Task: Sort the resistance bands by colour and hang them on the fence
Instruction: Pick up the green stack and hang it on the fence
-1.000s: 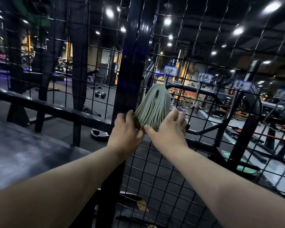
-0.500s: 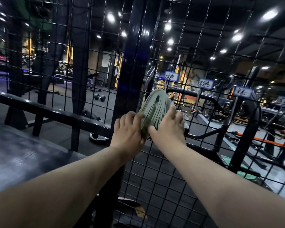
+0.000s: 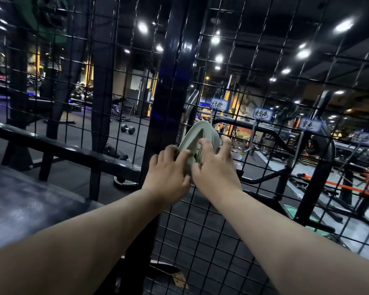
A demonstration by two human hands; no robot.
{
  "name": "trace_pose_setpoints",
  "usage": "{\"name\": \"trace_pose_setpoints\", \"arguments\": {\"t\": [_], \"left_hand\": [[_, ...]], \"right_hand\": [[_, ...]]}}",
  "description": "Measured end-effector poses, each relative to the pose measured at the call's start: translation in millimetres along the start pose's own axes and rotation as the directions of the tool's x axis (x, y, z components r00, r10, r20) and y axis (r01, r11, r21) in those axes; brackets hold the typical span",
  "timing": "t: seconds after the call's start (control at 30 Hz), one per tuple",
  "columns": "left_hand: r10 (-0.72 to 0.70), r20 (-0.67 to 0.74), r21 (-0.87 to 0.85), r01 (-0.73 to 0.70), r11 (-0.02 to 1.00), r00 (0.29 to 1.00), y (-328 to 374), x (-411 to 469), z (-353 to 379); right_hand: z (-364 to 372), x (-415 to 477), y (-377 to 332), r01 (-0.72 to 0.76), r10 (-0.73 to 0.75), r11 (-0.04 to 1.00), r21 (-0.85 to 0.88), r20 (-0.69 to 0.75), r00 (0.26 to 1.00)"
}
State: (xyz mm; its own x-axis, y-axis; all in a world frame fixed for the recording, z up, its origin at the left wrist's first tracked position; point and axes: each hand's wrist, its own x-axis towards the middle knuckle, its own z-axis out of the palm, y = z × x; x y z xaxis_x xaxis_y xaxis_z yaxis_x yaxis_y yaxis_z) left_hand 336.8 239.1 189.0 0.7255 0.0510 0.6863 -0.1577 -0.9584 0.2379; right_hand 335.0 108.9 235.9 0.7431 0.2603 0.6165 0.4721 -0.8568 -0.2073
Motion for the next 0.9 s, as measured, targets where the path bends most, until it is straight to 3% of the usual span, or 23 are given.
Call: {"name": "trace_pose_setpoints", "arguments": {"t": [0.4, 0.57, 0.67, 0.77, 0.9], "left_hand": [[0.013, -0.160, -0.102, -0.030, 0.994, 0.987, 4.8, 24.8, -7.6], [-0.155, 0.034, -0.416, 0.155, 0.896, 0.987, 13.4, 34.8, -21.0], [-0.180, 0.130, -0.448, 0.220, 0.866, 0.975, 20.8, 46.6, -29.7], [-0.216, 0.171, -0.483, 0.273, 0.832, 0.961, 25.2, 56.8, -33.3], [-0.171, 0.117, -0.541, 0.207, 0.815, 0.978, 25.7, 66.5, -34.2]], "right_hand": [[-15.3, 36.4, -0.6, 0.076, -0.083, 0.996, -0.046, -0.176, 0.981], [-22.9, 46.2, 1.7, 0.009, -0.001, 0.999, 0.047, -0.161, 0.987], [-20.8, 49.1, 2.1, 0.026, -0.024, 1.000, 0.007, -0.148, 0.989], [-21.1, 53.3, 3.3, 0.019, -0.023, 0.999, -0.030, -0.132, 0.991], [-27.3, 55.7, 5.2, 0.036, -0.043, 0.997, -0.063, -0.117, 0.992]]}}
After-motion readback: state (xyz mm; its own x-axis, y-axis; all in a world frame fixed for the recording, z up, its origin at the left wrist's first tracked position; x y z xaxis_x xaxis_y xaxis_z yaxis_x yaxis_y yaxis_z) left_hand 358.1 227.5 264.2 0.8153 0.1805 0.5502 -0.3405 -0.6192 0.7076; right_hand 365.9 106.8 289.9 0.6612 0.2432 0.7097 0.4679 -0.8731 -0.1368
